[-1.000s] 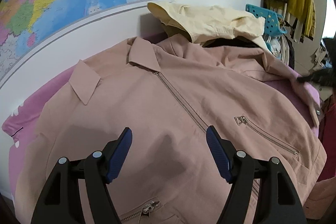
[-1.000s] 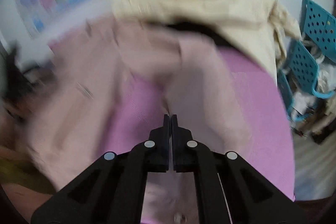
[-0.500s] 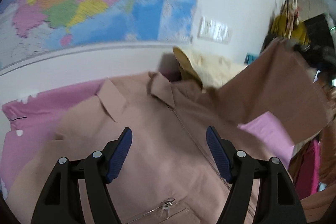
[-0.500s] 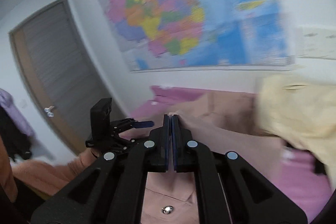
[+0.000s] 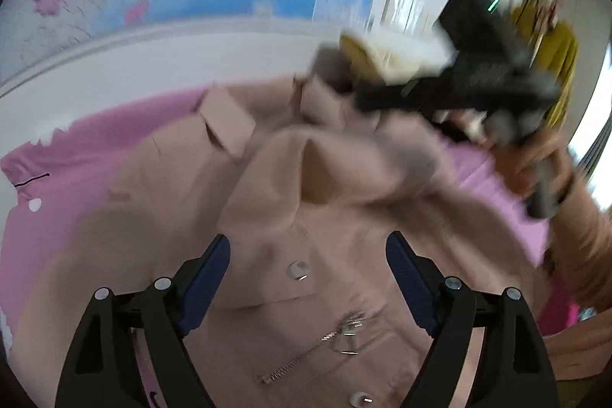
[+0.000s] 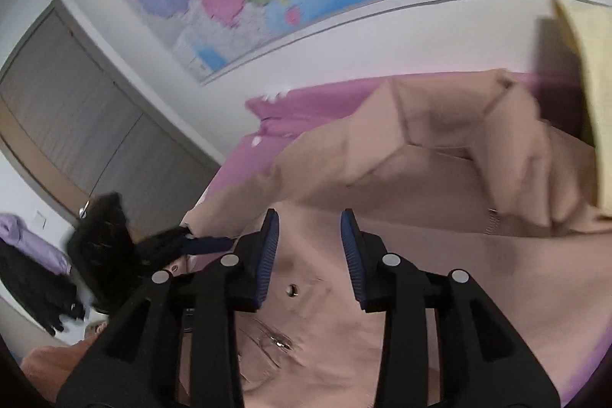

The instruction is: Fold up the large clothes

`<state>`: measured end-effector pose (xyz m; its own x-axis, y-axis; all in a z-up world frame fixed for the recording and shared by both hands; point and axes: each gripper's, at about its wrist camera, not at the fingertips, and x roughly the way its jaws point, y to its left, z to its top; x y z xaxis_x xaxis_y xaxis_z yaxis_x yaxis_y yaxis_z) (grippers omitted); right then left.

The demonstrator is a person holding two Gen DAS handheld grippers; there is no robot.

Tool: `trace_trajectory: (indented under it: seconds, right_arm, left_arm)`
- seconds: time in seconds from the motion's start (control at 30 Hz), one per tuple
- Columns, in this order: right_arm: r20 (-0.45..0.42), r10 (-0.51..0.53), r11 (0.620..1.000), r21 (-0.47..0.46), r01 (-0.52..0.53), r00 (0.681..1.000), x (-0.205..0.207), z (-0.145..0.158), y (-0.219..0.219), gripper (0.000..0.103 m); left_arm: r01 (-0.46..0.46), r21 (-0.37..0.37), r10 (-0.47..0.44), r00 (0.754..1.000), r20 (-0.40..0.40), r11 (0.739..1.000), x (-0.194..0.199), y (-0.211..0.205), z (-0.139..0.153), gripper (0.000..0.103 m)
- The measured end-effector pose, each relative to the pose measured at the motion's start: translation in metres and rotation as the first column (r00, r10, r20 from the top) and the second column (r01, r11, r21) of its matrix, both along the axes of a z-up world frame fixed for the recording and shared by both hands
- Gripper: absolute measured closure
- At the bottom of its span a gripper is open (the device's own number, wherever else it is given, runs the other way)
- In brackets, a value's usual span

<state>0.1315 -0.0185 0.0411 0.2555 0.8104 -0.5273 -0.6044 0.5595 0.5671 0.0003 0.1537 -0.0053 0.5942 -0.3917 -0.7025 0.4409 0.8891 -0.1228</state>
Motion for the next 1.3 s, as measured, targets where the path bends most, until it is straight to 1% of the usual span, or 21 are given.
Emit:
trace_trajectory:
  seconds: [0.1, 0.13, 0.23, 0.3, 0.4, 0.47, 0.53, 0.63, 0.7, 0.73, 0.77, 0.8, 0.83, 0.93, 1.0, 1.07, 1.13, 1.17, 1.23, 1.27, 1.3]
  right_arm:
    - [0.057, -0.086, 0.996, -0.002, 0.086, 0.995, -0.012, 0.006, -0.045, 0.058]
    - [0.076, -0.108, 0.994, -0.007, 0.109, 0.991, -0.015, 0.006, -0.055, 0.055]
    - [0.111, -0.204, 0.978, -0.027, 0.208, 0.973, -0.026, 0.001, -0.101, 0.050]
    - [0.123, -0.275, 0.955, -0.078, 0.286, 0.953, -0.027, -0.011, -0.129, 0.047]
    - [0.073, -0.365, 0.918, -0.134, 0.372, 0.928, -0.016, -0.041, -0.163, 0.044]
    - [0.037, -0.394, 0.907, -0.144, 0.395, 0.918, -0.010, -0.059, -0.176, 0.044]
    - [-0.001, -0.410, 0.901, -0.158, 0.405, 0.912, 0.000, -0.077, -0.183, 0.039]
    - [-0.039, -0.395, 0.912, -0.134, 0.387, 0.918, 0.012, -0.097, -0.179, 0.034]
    - [-0.072, -0.363, 0.927, -0.123, 0.353, 0.929, 0.020, -0.106, -0.170, 0.039]
    - [-0.086, -0.348, 0.935, -0.108, 0.338, 0.934, 0.022, -0.109, -0.166, 0.055]
    - [-0.096, -0.326, 0.944, -0.095, 0.317, 0.941, 0.025, -0.111, -0.163, 0.066]
    - [-0.098, -0.310, 0.949, -0.090, 0.301, 0.946, 0.027, -0.111, -0.161, 0.088]
    - [-0.094, -0.306, 0.951, -0.085, 0.298, 0.948, 0.027, -0.108, -0.162, 0.097]
    - [-0.035, -0.351, 0.935, -0.062, 0.348, 0.936, 0.022, -0.086, -0.178, 0.100]
    - [-0.043, -0.392, 0.920, -0.033, 0.391, 0.919, 0.025, -0.075, -0.196, 0.100]
    - [-0.050, -0.421, 0.907, -0.052, 0.418, 0.906, 0.030, -0.074, -0.202, 0.099]
    - [-0.065, -0.457, 0.887, -0.104, 0.450, 0.887, 0.038, -0.082, -0.204, 0.099]
    - [-0.088, -0.460, 0.887, -0.105, 0.451, 0.884, 0.041, -0.088, -0.207, 0.099]
    - [-0.120, -0.481, 0.875, -0.121, 0.468, 0.868, 0.045, -0.099, -0.206, 0.087]
    - [-0.122, -0.483, 0.875, -0.113, 0.471, 0.867, 0.044, -0.101, -0.206, 0.086]
    - [-0.122, -0.482, 0.875, -0.109, 0.471, 0.868, 0.042, -0.101, -0.205, 0.080]
  left_arm:
    - [-0.046, 0.129, 0.055, 0.996, -0.067, 0.991, 0.025, -0.011, -0.028, 0.021]
    - [-0.059, 0.148, 0.071, 0.995, -0.074, 0.987, 0.030, -0.011, -0.032, 0.021]
    - [-0.110, 0.152, 0.121, 0.990, -0.065, 0.982, 0.041, -0.004, -0.034, 0.023]
    - [-0.134, 0.133, 0.139, 0.990, -0.027, 0.982, 0.041, 0.004, -0.024, 0.023]
    - [-0.150, 0.120, 0.148, 0.989, 0.024, 0.981, 0.036, 0.014, -0.011, 0.023]
    - [-0.143, 0.151, 0.137, 0.989, 0.054, 0.978, 0.036, 0.016, -0.007, 0.016]
    - [-0.097, 0.196, 0.094, 0.995, 0.022, 0.976, 0.040, 0.010, -0.012, 0.015]
    - [-0.060, 0.282, 0.071, 0.997, -0.028, 0.957, 0.053, 0.001, -0.032, 0.016]
    - [-0.041, 0.295, 0.056, 0.997, -0.043, 0.955, 0.058, -0.002, -0.039, 0.038]
    - [-0.033, 0.297, 0.053, 0.997, -0.058, 0.954, 0.061, -0.004, -0.042, 0.062]
    - [-0.035, 0.302, 0.059, 0.996, -0.071, 0.953, 0.065, -0.004, -0.043, 0.085]
    - [-0.027, 0.287, 0.056, 0.994, -0.093, 0.957, 0.068, -0.003, -0.042, 0.092]
    - [-0.013, 0.252, 0.041, 0.993, -0.107, 0.968, 0.070, -0.001, -0.035, 0.094]
    - [0.024, 0.210, -0.007, 0.997, -0.083, 0.977, 0.068, 0.005, -0.006, 0.095]
    - [0.068, 0.226, -0.057, 0.997, -0.053, 0.972, 0.065, 0.005, 0.014, 0.094]
    - [0.127, 0.283, -0.124, 0.992, -0.028, 0.951, 0.064, -0.001, 0.024, 0.084]
    - [0.111, 0.363, -0.117, 0.993, -0.007, 0.925, 0.073, -0.006, 0.024, 0.078]
    - [0.097, 0.383, -0.095, 0.995, -0.024, 0.919, 0.083, -0.006, 0.020, 0.062]
    - [0.036, 0.436, -0.006, 0.997, -0.070, 0.899, 0.107, -0.003, 0.005, 0.045]
    - [0.023, 0.424, 0.021, 0.995, -0.098, 0.905, 0.115, 0.000, -0.004, 0.045]
    - [0.040, 0.381, 0.012, 0.991, -0.133, 0.924, 0.118, 0.003, -0.010, 0.044]
